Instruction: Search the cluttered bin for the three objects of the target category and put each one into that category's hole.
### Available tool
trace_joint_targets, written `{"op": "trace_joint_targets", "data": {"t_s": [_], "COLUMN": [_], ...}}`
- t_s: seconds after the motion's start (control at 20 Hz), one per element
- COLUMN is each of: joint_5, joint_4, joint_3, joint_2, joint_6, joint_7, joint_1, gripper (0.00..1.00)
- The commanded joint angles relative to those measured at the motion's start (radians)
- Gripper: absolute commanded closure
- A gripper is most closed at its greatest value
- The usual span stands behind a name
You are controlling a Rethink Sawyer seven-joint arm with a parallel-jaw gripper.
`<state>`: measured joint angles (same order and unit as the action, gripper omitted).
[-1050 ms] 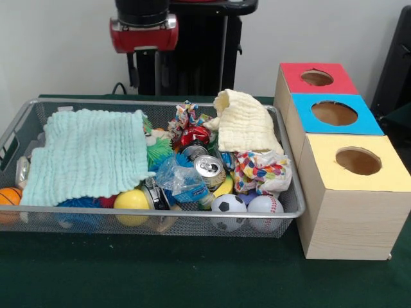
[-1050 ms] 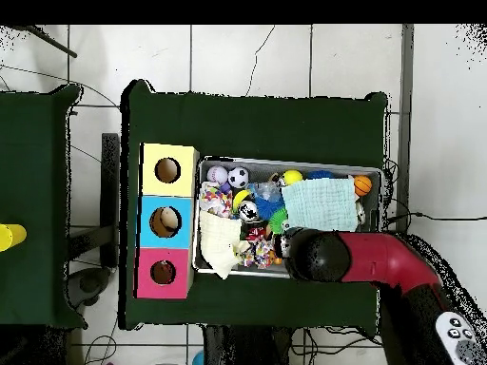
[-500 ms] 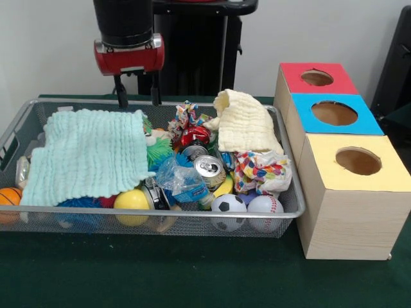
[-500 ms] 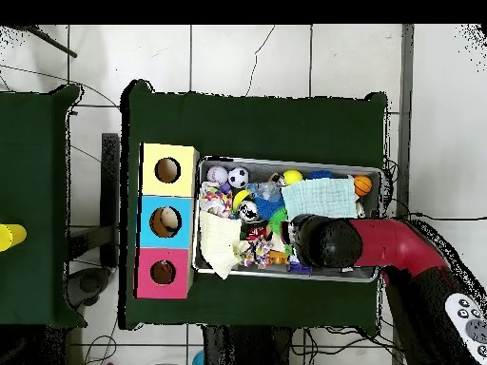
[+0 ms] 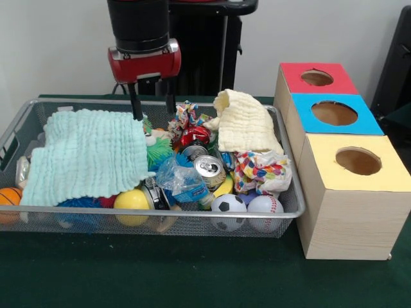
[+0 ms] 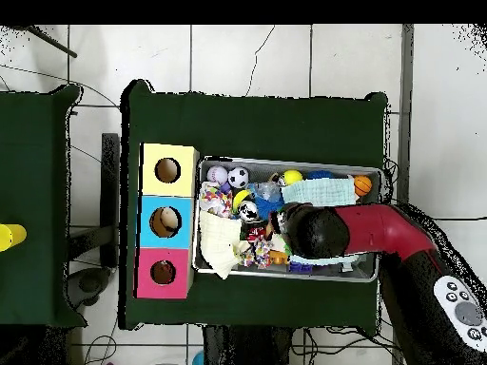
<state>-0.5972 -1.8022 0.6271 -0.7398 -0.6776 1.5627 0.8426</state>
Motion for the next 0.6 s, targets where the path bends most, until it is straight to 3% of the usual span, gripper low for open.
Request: {"op": "trace_joint_targets", "data": {"t_s": [0.05,0.25,0.45,0.6], "joint_5": [-0.132,-0.200,-0.261,-0.244], "joint_4": [0.102,0.199,0.257,0.256], "joint_3": [0.076,0.029,-0.001,0.015], "joint_2": [-0.029,0.014,0.070,0.106], "joint_6": [-0.089,-0.189,-0.209,-0.224], "joint_7": [-0.374,-0.387,-0.361,-0.364], "joint_1": [0.021,-0.021,-0.048,-0.029], "gripper": [0.00,0.00,0.00,0.00]}}
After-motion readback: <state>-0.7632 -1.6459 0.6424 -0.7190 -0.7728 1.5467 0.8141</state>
